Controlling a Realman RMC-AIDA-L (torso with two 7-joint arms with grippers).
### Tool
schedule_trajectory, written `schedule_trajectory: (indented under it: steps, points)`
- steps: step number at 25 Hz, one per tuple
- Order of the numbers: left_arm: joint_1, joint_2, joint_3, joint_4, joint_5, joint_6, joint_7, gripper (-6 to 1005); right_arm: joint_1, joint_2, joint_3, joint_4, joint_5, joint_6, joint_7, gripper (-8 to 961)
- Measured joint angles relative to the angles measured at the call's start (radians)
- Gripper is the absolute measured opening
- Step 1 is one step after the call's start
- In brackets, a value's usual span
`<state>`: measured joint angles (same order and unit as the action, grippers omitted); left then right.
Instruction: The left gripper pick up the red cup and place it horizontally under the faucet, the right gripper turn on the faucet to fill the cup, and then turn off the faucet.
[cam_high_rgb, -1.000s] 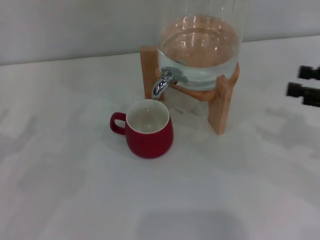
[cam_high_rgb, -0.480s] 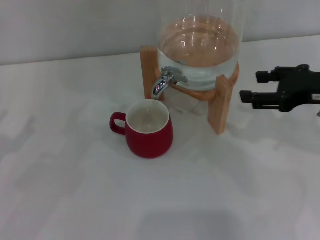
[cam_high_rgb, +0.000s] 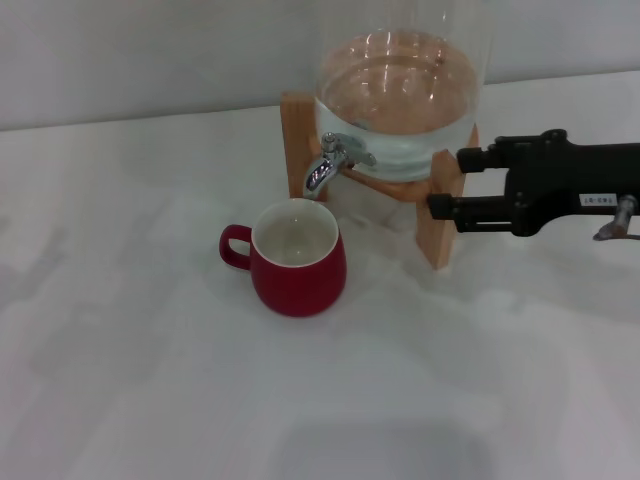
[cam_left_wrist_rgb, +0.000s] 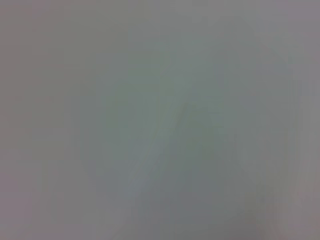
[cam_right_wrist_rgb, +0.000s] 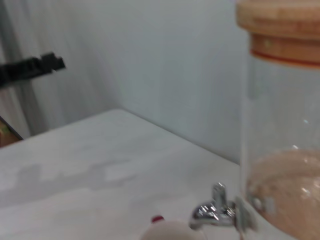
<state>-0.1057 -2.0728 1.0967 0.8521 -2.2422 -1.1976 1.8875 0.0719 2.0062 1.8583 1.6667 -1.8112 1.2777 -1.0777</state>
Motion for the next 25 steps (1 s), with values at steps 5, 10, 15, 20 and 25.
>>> schedule_trajectory:
  steps: [5,10,15,20,25]
  points:
    - [-0.008,0.0,0.0,-0.001,0.001,0.003,-0.002,889,0.019,0.0,-0.027,0.0,0.009,-0.008,0.009,724]
    - [-0.009,0.0,0.0,-0.001,0.001,-0.001,-0.002,890,0.033,0.0,-0.08,-0.007,0.002,-0.063,0.01,724]
    - [-0.006,0.0,0.0,-0.001,0.003,-0.005,-0.002,890,0.035,0.0,-0.126,-0.015,-0.001,-0.127,0.011,724]
    - [-0.004,-0.001,0.0,0.0,0.003,-0.007,-0.002,890,0.036,0.0,-0.164,-0.025,-0.002,-0.166,0.011,724]
    - [-0.007,-0.001,0.0,0.004,0.011,-0.012,-0.003,889,0.05,0.0,-0.183,-0.056,-0.002,-0.193,0.009,724]
